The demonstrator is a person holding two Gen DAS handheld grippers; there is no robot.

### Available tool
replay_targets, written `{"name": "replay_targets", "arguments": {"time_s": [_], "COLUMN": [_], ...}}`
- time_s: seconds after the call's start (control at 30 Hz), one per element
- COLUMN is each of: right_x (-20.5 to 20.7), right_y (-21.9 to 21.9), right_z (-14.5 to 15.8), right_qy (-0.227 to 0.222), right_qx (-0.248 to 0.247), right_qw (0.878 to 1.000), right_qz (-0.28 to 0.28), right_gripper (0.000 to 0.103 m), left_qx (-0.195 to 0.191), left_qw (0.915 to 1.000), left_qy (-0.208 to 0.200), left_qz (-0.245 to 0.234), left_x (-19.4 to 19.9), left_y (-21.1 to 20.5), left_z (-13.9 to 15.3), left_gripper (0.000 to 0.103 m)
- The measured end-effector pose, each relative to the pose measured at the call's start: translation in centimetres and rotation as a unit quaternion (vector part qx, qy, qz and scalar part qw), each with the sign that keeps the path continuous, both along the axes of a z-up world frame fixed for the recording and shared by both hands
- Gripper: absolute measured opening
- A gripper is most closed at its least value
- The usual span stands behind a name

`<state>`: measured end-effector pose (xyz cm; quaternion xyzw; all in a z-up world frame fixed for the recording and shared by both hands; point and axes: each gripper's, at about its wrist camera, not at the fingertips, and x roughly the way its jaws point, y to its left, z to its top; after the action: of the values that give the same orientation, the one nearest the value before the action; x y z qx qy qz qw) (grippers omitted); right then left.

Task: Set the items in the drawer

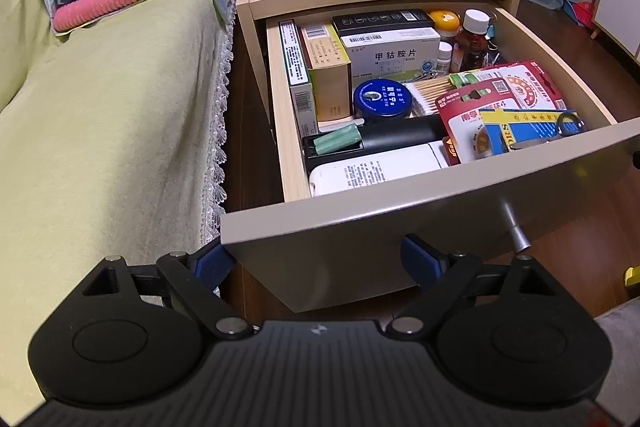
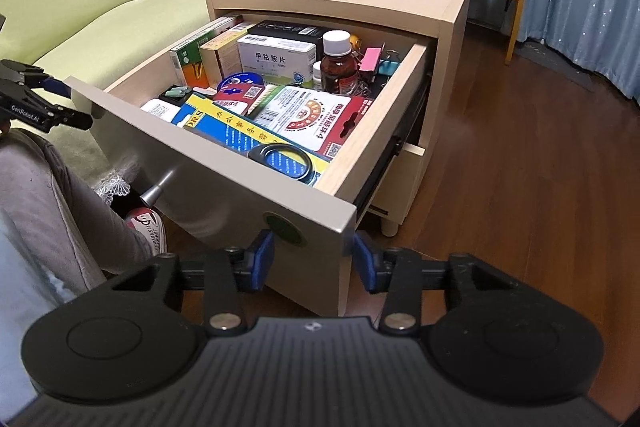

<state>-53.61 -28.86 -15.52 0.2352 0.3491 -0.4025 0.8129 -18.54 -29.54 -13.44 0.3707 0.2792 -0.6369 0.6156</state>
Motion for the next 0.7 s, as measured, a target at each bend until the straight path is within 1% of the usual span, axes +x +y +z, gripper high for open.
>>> {"name": "replay_targets", "arguments": {"time_s": [0.07, 0.7], "right_x": [0.18, 0.36], "right_y": [0.12, 0.07], "right_z": [0.0, -0.36], "right_qy": [0.006, 0.004], "right_qx": [-0.005, -0.012], "right_qw": [1.0, 1.0], "right_qz": [0.001, -0.012], "right_gripper": [0.038, 0.039], "left_qx": [0.0, -0.003], "left_qw": [1.0, 1.0], "left_qy": [0.0, -0.002], "left_qz": [-0.001, 0.006], "left_x": [0.01, -0.1], "left_y": [-0.09, -0.37], "left_z": [-0.04, -0.4], "left_gripper": [0.089, 0.089]}}
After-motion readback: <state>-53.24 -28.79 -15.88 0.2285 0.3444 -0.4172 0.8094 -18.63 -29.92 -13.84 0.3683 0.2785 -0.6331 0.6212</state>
